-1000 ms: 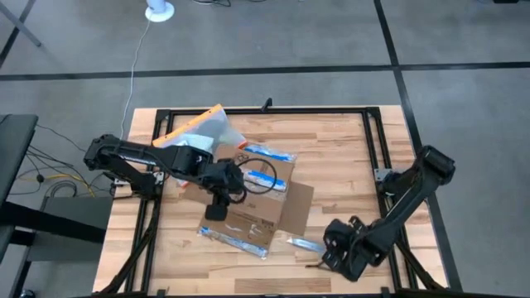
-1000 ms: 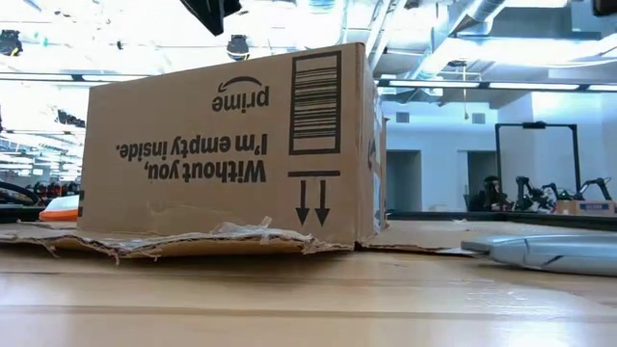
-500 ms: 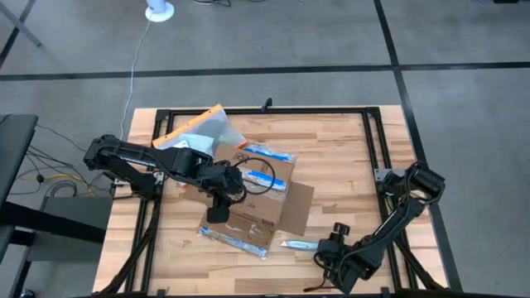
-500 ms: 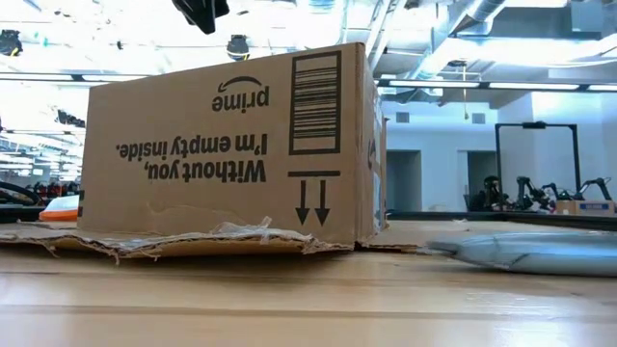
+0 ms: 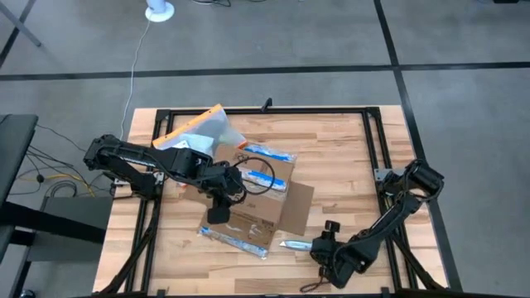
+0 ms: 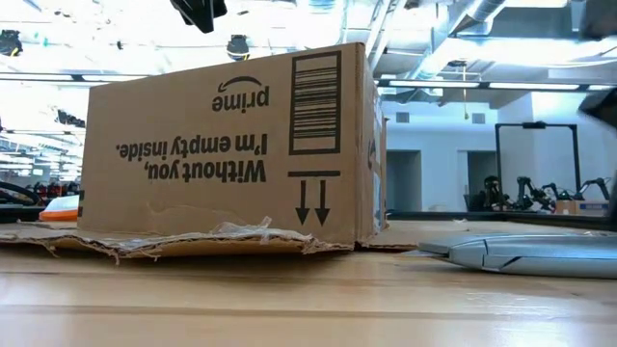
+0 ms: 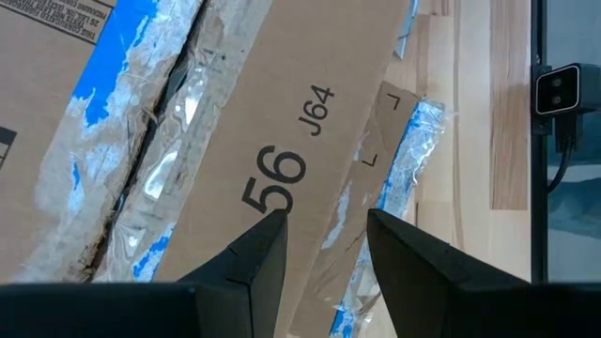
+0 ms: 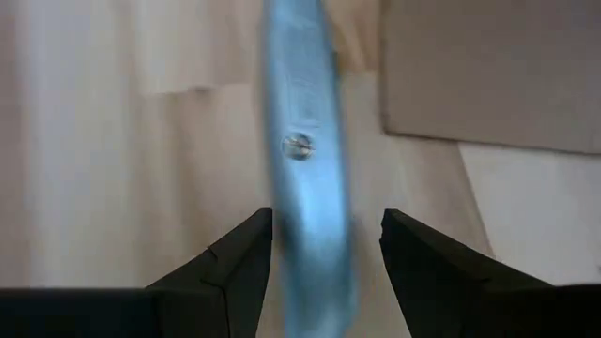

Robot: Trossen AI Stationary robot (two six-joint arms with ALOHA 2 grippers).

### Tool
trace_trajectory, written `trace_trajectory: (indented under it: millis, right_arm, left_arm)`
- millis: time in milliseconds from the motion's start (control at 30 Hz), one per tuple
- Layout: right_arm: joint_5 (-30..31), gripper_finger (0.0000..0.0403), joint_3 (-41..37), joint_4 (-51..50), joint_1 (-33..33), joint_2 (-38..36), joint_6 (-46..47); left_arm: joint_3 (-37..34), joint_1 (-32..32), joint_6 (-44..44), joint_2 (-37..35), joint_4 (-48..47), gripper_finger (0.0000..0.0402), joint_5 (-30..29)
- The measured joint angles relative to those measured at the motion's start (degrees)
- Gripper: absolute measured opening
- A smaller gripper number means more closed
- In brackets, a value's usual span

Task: Unpack boxes
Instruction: Break down the box using the silver cutter until it is completely flat

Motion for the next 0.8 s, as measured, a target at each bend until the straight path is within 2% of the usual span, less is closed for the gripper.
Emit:
trace_trajectory:
  millis: [267,367,500,667,800]
  right_arm:
    - [-4.8,0.0182,-7.0,17.8,-2.2,-0.3,-4.9]
    - [-5.3,0.0170,-7.1,17.1,-2.6,-0.3,-3.8]
    - [-7.6,0.0106,-7.1,16.1,-4.2,-0.3,-4.0]
    - [-8.6,0.0104,-6.6,16.4,-5.6,-1.5,-5.2]
    - [-8.8,0.0104,-4.1,11.2,-6.5,-6.2,-8.5]
  left_arm:
    - [0.0,0.0,-1.3,0.0,-2.5,0.0135,0.0]
    - [0.0,0.0,-1.7,0.0,-2.8,0.0135,0.0]
    - [0.0,-0.1,-1.8,0.0,-2.0,0.0135,0.0]
    - [0.0,-0.1,-3.0,0.0,-1.1,0.0135,0.0]
    - [1.9,-0.3,-3.2,0.0,0.1,0.0135,-0.1]
